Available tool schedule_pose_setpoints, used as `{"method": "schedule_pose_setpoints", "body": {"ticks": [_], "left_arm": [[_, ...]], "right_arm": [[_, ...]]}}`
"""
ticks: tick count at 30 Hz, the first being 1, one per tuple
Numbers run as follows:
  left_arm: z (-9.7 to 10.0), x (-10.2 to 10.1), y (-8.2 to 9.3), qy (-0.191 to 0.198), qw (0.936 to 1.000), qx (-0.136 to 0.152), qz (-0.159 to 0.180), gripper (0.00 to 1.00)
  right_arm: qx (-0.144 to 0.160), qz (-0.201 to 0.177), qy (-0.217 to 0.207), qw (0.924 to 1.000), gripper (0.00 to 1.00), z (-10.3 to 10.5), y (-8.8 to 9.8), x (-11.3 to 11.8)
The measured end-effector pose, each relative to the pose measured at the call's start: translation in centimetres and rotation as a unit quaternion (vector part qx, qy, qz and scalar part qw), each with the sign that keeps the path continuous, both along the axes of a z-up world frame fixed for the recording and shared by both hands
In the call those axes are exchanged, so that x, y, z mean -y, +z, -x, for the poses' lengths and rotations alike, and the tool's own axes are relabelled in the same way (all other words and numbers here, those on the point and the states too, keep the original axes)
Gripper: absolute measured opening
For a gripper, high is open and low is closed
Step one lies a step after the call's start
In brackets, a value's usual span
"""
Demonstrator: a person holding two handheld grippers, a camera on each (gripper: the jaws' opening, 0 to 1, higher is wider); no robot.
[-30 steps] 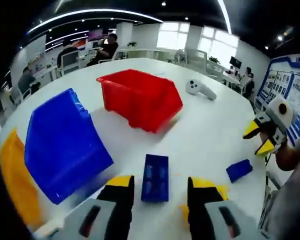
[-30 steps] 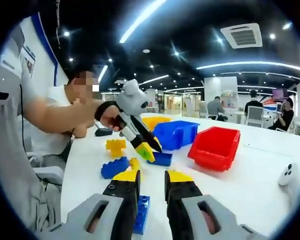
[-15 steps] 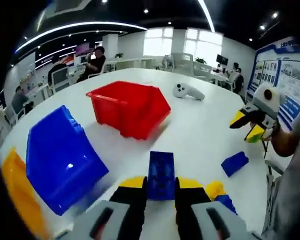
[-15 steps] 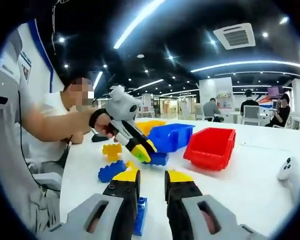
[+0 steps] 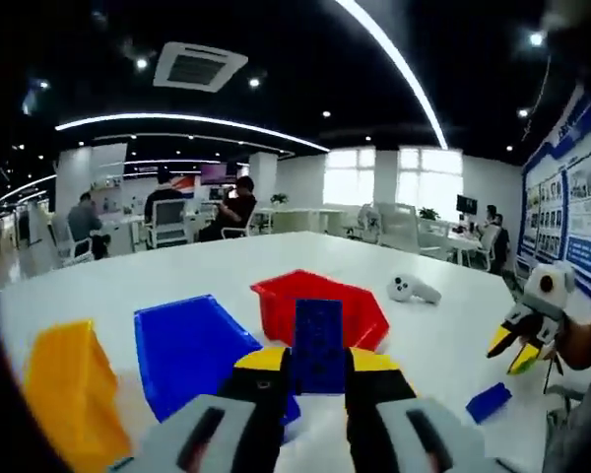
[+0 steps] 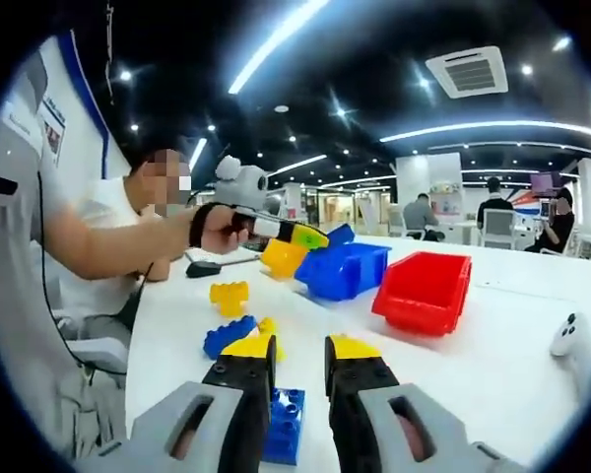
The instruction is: Take apart the toy blocks one by one and place each separated block into its matching bin, sorting the blocks by their type until all the connected pieces are disassembled and separated into the correct bins
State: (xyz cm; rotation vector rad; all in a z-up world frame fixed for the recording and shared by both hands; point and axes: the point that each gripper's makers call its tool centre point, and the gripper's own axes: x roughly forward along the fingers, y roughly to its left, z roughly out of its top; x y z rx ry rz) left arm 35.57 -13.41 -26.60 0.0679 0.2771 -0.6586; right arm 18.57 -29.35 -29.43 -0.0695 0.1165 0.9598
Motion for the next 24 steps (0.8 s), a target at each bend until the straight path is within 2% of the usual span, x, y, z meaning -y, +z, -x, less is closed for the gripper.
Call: {"method": "schedule_pose_setpoints", "body": {"ticks": [3,5,8,11,12,13,14,15,16,17,18,19,21,24], "left_arm": [[-1.6,-2.1,0.5,0.061,0.9975,0.035,0.000,0.24],[-2.7,-4.1,0.9,0.117,0.9915,0.055,-0.016,0.24],[-3.3,-4.8,1.0,0.133,0.9896,0.051,-0.017,0.24],[-3.4,-4.7,0.7,0.133,0.9897,0.046,-0.024,0.24],[-3.5,-4.6,0.6,0.133,0.9897,0.045,-0.027,0.24],[-3.5,-4.8,0.5,0.142,0.9888,0.040,-0.023,0.25],[-3.6,-5.1,0.2,0.158,0.9870,0.024,-0.014,0.32],[-3.8,-5.4,0.1,0.167,0.9856,0.017,-0.017,0.48],[-4.0,-5.7,0.1,0.172,0.9846,0.018,-0.025,0.60],[-4.2,-6.1,-0.1,0.180,0.9828,0.015,-0.036,0.67],[-4.3,-6.4,-0.3,0.185,0.9816,0.008,-0.044,0.67],[-4.2,-6.4,-0.3,0.185,0.9820,0.003,-0.038,0.65],[-3.7,-6.2,0.1,0.184,0.9829,-0.009,-0.009,0.64],[-2.5,-5.7,1.1,0.182,0.9832,-0.001,-0.011,0.65]], "right_arm": [[0.003,0.001,-0.005,1.0000,0.21,-0.2,0.1,0.2],[0.000,-0.003,-0.009,1.0000,0.21,-0.2,0.1,0.3],[0.003,-0.006,-0.006,1.0000,0.21,0.3,0.5,0.3],[0.004,-0.003,-0.014,0.9999,0.22,0.1,0.4,0.8],[0.004,-0.002,-0.018,0.9998,0.25,0.0,0.4,1.0],[0.014,-0.004,-0.043,0.9990,0.29,-0.7,0.6,1.8],[0.011,-0.002,-0.042,0.9991,0.32,-0.7,0.6,1.9],[0.009,-0.004,-0.045,0.9990,0.35,-0.7,0.8,2.1],[0.008,-0.007,-0.048,0.9988,0.34,-0.6,1.0,2.4],[0.010,-0.009,-0.050,0.9987,0.35,-0.5,1.3,2.5],[0.012,-0.009,-0.050,0.9986,0.35,-0.3,1.6,2.6],[0.014,-0.009,-0.052,0.9985,0.35,-0.1,1.7,2.7],[0.015,-0.009,-0.054,0.9984,0.34,0.2,1.9,2.8],[0.013,-0.005,-0.054,0.9984,0.34,0.7,1.7,3.0]]}}
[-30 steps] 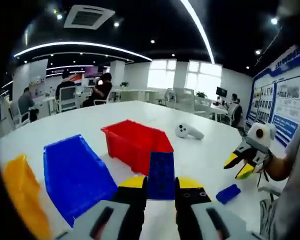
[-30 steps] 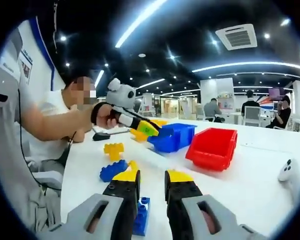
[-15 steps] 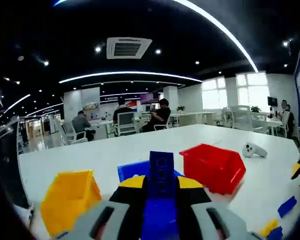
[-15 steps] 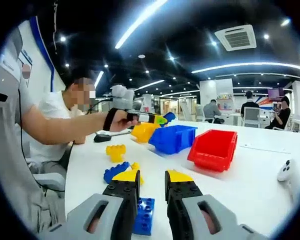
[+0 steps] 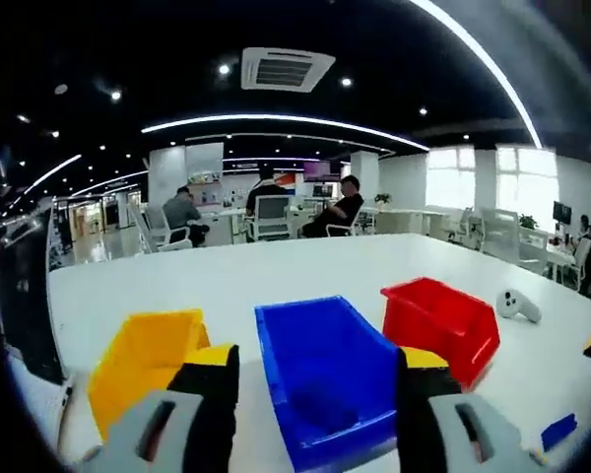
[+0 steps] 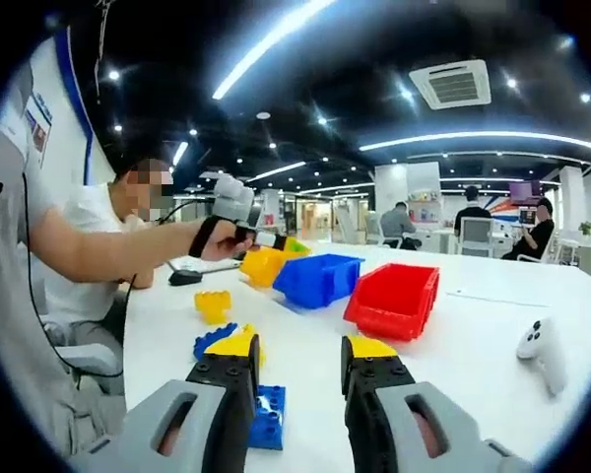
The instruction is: Take apart the toy blocks one by one and place each separated block into its matching bin, sorting the blocks by their type until all the connected pieces are disassembled and separated into the correct bins
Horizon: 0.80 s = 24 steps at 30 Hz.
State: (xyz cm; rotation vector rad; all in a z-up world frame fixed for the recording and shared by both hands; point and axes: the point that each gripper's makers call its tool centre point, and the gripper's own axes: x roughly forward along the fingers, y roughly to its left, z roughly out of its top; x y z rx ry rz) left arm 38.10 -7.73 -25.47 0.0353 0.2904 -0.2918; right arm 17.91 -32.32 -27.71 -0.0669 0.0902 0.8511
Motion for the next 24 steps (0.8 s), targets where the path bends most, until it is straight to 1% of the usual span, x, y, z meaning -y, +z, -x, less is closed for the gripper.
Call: {"method": "schedule_pose_setpoints", "body": {"ticks": [4,6,9,12,14,16,17,19,20,22,24], "left_arm": [[2.0,1.1,1.2,-0.013,0.9998,0.012,0.010,0.66],[3.0,1.5,1.9,-0.020,0.9995,0.022,0.008,0.66],[3.8,1.4,3.2,-0.022,0.9989,0.042,0.001,0.65],[4.2,0.9,4.0,-0.024,0.9985,0.050,-0.002,0.62],[4.4,0.6,4.2,-0.022,0.9985,0.049,0.006,0.61],[4.9,0.5,4.4,-0.024,0.9983,0.052,0.012,0.61],[5.2,0.6,4.4,-0.025,0.9981,0.055,0.012,0.61],[5.4,0.4,4.1,-0.030,0.9979,0.058,0.003,0.59],[5.4,0.3,3.9,-0.031,0.9980,0.055,0.001,0.57],[5.4,-0.2,3.1,-0.029,0.9988,0.037,0.014,0.57],[5.4,-0.6,2.7,-0.027,0.9989,0.033,0.020,0.58]], "right_arm": [[-0.012,0.008,0.004,0.9999,0.34,0.6,-0.9,-0.4],[-0.015,0.015,0.008,0.9997,0.34,1.0,-1.1,-0.8],[-0.018,0.025,0.014,0.9994,0.34,1.6,-1.3,-1.3],[-0.017,0.043,0.018,0.9988,0.34,1.9,-1.7,-1.7],[-0.022,0.068,0.010,0.9974,0.34,1.9,-2.7,-1.6],[-0.034,0.082,-0.005,0.9960,0.35,1.9,-3.9,-1.4],[-0.050,0.082,-0.015,0.9953,0.35,1.8,-4.8,-1.2],[-0.076,0.073,-0.019,0.9943,0.35,2.2,-6.2,-1.4],[-0.078,0.078,-0.022,0.9937,0.35,2.3,-6.6,-1.5],[-0.079,0.089,-0.033,0.9924,0.34,2.4,-7.3,-1.4],[-0.083,0.088,-0.039,0.9918,0.34,2.3,-7.7,-1.2]]}}
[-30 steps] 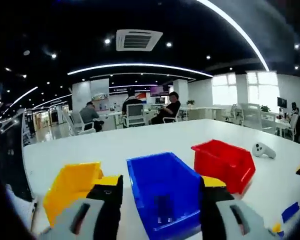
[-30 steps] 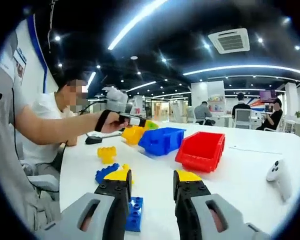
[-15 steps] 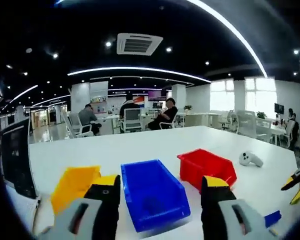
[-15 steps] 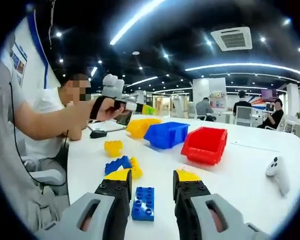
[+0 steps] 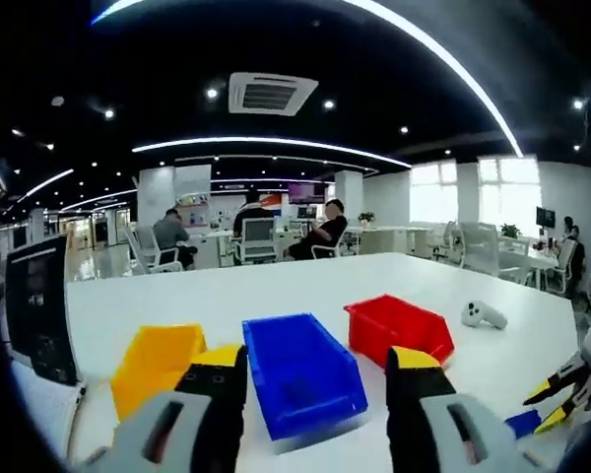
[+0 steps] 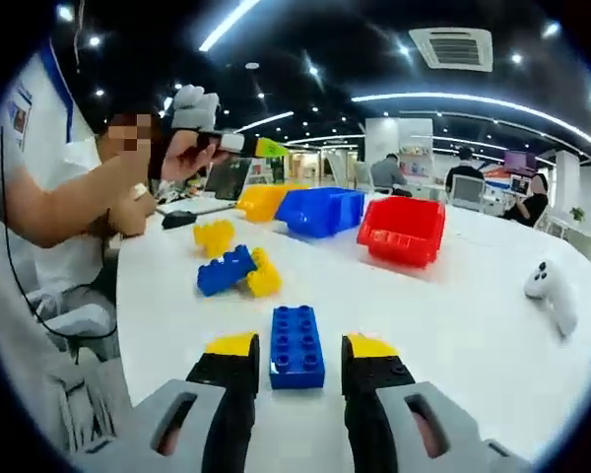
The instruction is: Take apart the toy blocks one by one and place each separated block into its matching bin, sorting the blocks by their type until all the connected pieces are disassembled and separated into the correct bins
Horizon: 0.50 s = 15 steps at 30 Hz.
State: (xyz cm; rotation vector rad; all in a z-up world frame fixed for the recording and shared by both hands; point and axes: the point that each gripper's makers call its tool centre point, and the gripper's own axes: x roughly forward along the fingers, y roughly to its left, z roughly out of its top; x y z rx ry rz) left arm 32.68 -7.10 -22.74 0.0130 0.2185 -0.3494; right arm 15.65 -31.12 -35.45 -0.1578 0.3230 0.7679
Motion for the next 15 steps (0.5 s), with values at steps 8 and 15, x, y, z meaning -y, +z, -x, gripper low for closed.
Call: {"method": "schedule_pose_setpoints", "body": {"ticks": [8,15], "left_arm": [[0.3,-1.1,-0.9,0.009,0.9999,-0.005,0.006,0.56],[0.2,-2.6,-1.6,0.021,0.9996,-0.006,0.017,0.55]], "right_arm": [[-0.011,0.002,-0.019,0.9998,0.24,0.2,-0.8,0.6],[0.005,-0.010,-0.030,0.9995,0.23,-0.7,0.6,1.0]]}}
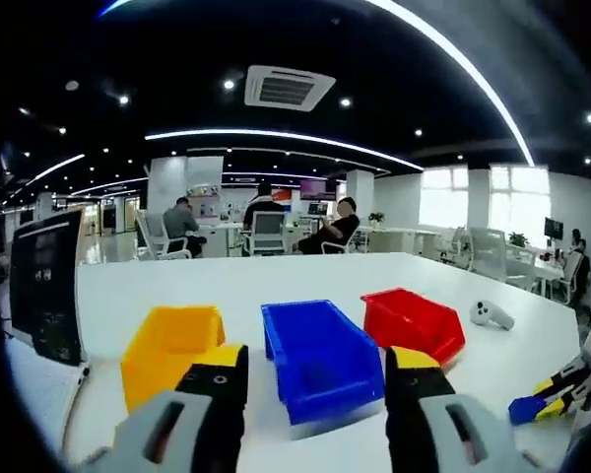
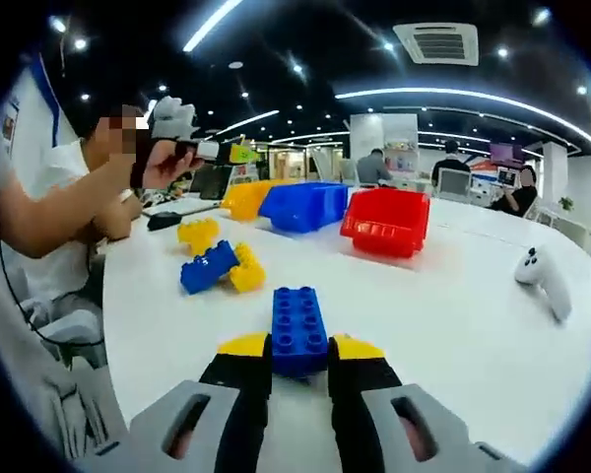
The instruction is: Take apart the toy blocks one by one and place each separated block into its matching bin, sorting the blocks by their type until all the connected pieces are disassembled and separated into the correct bins
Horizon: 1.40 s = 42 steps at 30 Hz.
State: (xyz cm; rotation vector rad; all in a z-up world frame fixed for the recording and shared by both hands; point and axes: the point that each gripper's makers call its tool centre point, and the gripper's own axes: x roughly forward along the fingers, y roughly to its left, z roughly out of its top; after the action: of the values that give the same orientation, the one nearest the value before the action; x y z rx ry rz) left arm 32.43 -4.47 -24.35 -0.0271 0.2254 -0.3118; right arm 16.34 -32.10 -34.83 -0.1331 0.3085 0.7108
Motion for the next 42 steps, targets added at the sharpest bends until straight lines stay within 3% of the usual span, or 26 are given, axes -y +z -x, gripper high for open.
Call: {"method": "schedule_pose_setpoints", "body": {"ticks": [7,10,15,21,24,33,35,38,42], "left_arm": [[0.4,-0.1,-0.8,-0.001,0.9998,-0.001,0.018,0.54],[1.8,0.7,-3.0,-0.033,0.9994,-0.012,-0.002,0.55],[3.7,0.3,-4.0,-0.031,0.9994,-0.008,0.010,0.54],[5.7,-0.7,-3.2,-0.015,0.9980,0.010,0.060,0.34],[6.9,-1.3,-1.5,-0.007,0.9967,0.060,0.054,0.26],[11.1,-1.2,-2.9,-0.008,0.9973,0.054,0.050,0.18],[11.6,-1.6,-2.9,0.003,0.9964,0.069,0.049,0.14],[12.0,-2.2,-2.8,0.004,0.9962,0.075,0.044,0.13],[12.2,-2.9,-2.5,0.006,0.9961,0.074,0.046,0.15]], "right_arm": [[0.008,-0.008,0.000,0.9999,0.23,-0.6,1.1,-0.2],[0.035,-0.015,0.023,0.9990,0.23,-2.7,3.9,-2.0],[0.064,-0.026,0.040,0.9968,0.23,-5.5,7.2,-4.1],[0.083,-0.047,0.090,0.9913,0.24,-10.8,11.1,-8.7],[0.086,-0.051,0.101,0.9899,0.24,-13.6,12.5,-11.3],[0.082,-0.043,0.144,0.9853,0.24,-19.5,13.7,-18.5],[0.056,-0.069,0.131,0.9874,0.24,-21.1,13.6,-18.8],[0.058,-0.056,0.118,0.9897,0.24,-22.7,13.2,-18.9],[0.061,-0.044,0.118,0.9902,0.24,-23.2,13.0,-19.3]]}}
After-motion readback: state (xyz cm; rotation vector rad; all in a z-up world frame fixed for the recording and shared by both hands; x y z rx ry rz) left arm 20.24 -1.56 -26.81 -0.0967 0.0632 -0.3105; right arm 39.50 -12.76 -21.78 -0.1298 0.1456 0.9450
